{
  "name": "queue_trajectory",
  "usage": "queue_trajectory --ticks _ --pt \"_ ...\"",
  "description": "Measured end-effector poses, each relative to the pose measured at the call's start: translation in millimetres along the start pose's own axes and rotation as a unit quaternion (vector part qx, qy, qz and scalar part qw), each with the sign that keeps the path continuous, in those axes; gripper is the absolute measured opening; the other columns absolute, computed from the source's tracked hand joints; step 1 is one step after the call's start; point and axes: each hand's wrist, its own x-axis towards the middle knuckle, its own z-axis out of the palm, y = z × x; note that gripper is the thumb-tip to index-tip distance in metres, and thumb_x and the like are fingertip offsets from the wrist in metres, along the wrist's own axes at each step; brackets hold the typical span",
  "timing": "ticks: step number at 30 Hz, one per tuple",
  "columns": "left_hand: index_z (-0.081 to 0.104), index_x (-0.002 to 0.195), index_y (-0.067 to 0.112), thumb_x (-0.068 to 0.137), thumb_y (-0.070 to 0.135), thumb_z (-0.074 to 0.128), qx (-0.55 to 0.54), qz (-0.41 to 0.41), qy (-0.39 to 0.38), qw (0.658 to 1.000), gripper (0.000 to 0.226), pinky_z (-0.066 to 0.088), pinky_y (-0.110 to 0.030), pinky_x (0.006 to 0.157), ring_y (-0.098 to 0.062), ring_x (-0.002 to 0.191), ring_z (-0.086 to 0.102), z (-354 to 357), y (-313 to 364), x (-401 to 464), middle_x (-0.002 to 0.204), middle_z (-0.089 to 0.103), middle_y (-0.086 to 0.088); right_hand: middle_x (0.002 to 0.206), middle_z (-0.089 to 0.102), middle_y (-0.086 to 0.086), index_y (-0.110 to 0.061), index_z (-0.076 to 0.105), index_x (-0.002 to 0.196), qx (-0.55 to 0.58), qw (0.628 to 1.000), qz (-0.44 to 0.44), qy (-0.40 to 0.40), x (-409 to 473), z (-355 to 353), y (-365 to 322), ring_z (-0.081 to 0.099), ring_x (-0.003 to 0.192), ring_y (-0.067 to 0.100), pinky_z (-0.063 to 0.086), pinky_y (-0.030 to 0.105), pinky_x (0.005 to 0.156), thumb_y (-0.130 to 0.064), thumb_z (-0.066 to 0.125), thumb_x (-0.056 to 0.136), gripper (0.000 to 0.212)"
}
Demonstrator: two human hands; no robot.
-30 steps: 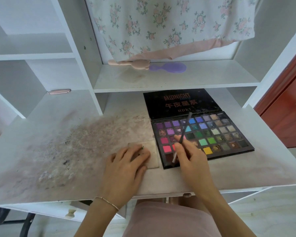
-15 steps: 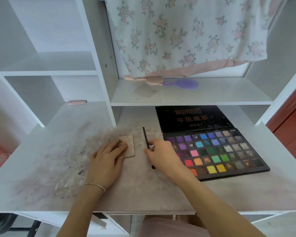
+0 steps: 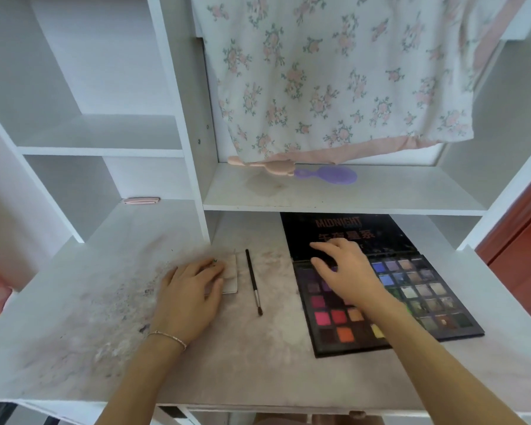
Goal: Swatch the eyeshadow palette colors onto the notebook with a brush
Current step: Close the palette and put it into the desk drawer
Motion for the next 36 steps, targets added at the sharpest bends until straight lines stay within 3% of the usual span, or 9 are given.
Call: queue_trajectory --ticks 6,9,16,20,24,27,29,33,36 --pt "0.073 0.094 0.010 0.076 0.022 0.056 -0.003 0.026 0.110 0.994 0.028 0.036 -0.055 0.096 -0.034 0.105 0.060 -14 36 7 0.109 0.066 -0.013 0.137 0.035 0.003 -0.033 0.037 0.136 -0.108 0.990 0.008 -0.086 -12 -7 42 0.026 0.125 0.021 0.022 0.030 0.106 -0.046 0.035 0.094 0.044" --pt "0.071 0.097 0.009 0.076 0.017 0.061 -0.036 0.064 0.145 0.987 0.025 0.038 -0.047 0.093 -0.035 0.104 0.058 -14 57 5 0.115 0.062 -0.016 0.132 0.036 0.000 -0.033 0.035 0.138 -0.119 0.988 -0.009 -0.101 -20 -10 41 0.027 0.121 0.017 0.024 0.028 0.104 -0.049 0.031 0.093 0.047" --pt "0.045 0.134 0.017 0.091 0.025 0.052 -0.146 0.090 -0.014 0.985 0.044 0.013 -0.009 0.101 -0.011 0.129 0.033 21 100 -7 0.140 0.041 0.000 0.133 0.031 -0.005 -0.039 0.027 0.139 -0.143 0.981 -0.030 -0.126 -70 -14 19 0.024 0.122 0.015 0.024 0.031 0.101 -0.059 0.023 0.090 0.053" --pt "0.032 0.142 0.017 0.095 0.030 0.044 -0.119 0.070 -0.102 0.985 0.051 0.009 -0.014 0.105 -0.014 0.137 0.023 37 106 1 0.150 0.029 -0.001 0.133 0.040 -0.008 -0.034 0.035 0.136 -0.025 0.994 -0.022 -0.108 -87 -26 21 0.030 0.120 0.008 0.028 0.027 0.099 -0.050 0.034 0.092 0.048" --pt "0.028 0.143 0.012 0.095 0.039 0.038 -0.013 0.017 -0.142 0.990 0.056 0.019 -0.029 0.110 -0.022 0.137 0.022 49 107 9 0.149 0.029 -0.009 0.137 0.044 0.006 -0.018 0.042 0.134 0.024 0.994 0.106 0.014 -72 -45 51 0.031 0.128 0.019 0.026 0.033 0.105 -0.032 0.045 0.093 0.044" --pt "0.026 0.143 0.011 0.094 0.047 0.035 0.007 -0.007 -0.154 0.988 0.062 0.020 -0.032 0.110 -0.024 0.138 0.020 55 110 9 0.149 0.029 -0.011 0.140 0.041 0.016 -0.008 0.037 0.137 0.013 0.979 0.206 0.010 -58 -51 74 0.033 0.130 0.030 0.026 0.037 0.109 -0.026 0.046 0.093 0.049" --pt "0.023 0.144 0.011 0.093 0.050 0.035 -0.013 -0.011 -0.155 0.988 0.066 0.019 -0.033 0.110 -0.025 0.138 0.020 57 113 9 0.150 0.029 -0.010 0.136 0.047 0.017 -0.005 0.041 0.134 0.078 0.970 0.229 0.021 -54 -50 80 0.041 0.125 0.031 0.032 0.041 0.106 -0.021 0.048 0.091 0.046" --pt "0.024 0.144 0.013 0.090 0.050 0.042 -0.049 -0.038 -0.148 0.987 0.068 0.019 -0.033 0.110 -0.026 0.138 0.020 58 111 9 0.151 0.028 -0.006 0.125 0.056 0.017 -0.001 0.050 0.125 0.250 0.918 0.294 0.095 -46 -55 80 0.054 0.103 0.023 0.042 0.033 0.093 -0.011 0.053 0.089 0.038" --pt "0.025 0.144 0.013 0.089 0.046 0.047 -0.073 -0.049 -0.138 0.987 0.068 0.018 -0.033 0.110 -0.026 0.138 0.018 57 110 5 0.151 0.027 -0.005 0.133 0.048 0.017 0.002 0.042 0.131 0.341 0.861 0.358 0.118 -40 -61 84 0.048 0.117 0.027 0.038 0.032 0.096 -0.010 0.056 0.088 0.047"
